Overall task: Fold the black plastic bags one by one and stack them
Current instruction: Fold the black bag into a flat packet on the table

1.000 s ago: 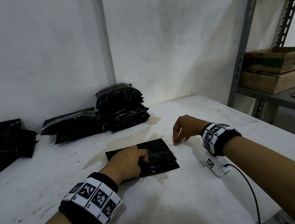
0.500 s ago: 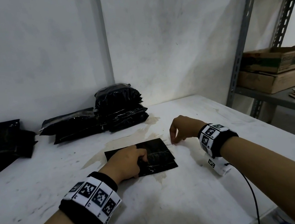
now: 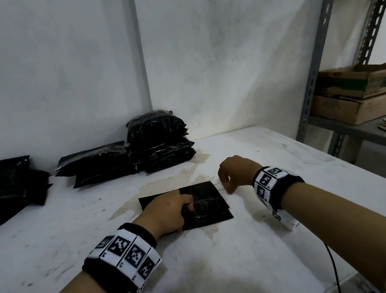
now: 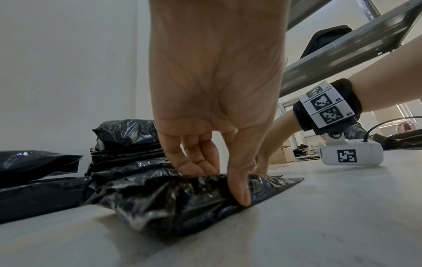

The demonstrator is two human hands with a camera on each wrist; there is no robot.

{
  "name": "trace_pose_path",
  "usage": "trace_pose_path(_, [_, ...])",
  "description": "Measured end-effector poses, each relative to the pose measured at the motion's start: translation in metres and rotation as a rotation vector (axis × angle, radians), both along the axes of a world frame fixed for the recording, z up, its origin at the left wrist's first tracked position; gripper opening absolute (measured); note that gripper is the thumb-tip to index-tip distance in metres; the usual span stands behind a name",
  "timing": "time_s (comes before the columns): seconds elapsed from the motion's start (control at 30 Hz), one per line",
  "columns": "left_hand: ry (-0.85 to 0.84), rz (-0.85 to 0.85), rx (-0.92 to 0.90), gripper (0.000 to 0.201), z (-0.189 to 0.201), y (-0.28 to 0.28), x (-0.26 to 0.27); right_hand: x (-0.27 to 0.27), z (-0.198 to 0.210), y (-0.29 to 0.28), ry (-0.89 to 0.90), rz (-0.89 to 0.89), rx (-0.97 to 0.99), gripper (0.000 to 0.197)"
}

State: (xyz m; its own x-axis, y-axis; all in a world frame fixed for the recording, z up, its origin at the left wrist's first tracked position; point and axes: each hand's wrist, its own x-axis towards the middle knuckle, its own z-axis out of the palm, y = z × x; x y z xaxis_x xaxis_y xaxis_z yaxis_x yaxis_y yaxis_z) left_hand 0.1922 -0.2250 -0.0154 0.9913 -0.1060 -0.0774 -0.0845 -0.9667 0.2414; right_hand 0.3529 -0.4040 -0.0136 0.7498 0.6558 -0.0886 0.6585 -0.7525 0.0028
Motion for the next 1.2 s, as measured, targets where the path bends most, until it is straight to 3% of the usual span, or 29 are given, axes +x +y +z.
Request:
trace_pose_path(0.1, [0.003,-0.004,0.004,0.036,0.0,0.0,-0.001,0.004,0.001,0.0,0.013,-0.031,0.007,0.02])
trace_pose_path(0.23, [0.004,0.002,0.001,0.035,-0.001,0.001,0.0,0.014,0.005,-0.016,0.233,-0.067,0.236,0.011])
trace_pose_path(0.3, [0.009,0.006,-0.008,0.035,-0.002,0.001,0.0,0.014,0.003,-0.021,0.242,-0.046,0.281,0.013])
trace_pose_path(0.87, [0.028,0.021,-0.018,0.039,0.001,0.0,-0.001,0.009,0.008,-0.018,0.226,-0.029,0.197,0.005])
trace_pose_path(1.2, [0.024,0.019,-0.026,0.039,0.002,0.001,0.0,0.001,0.005,-0.011,0.076,-0.018,0.063,0.014])
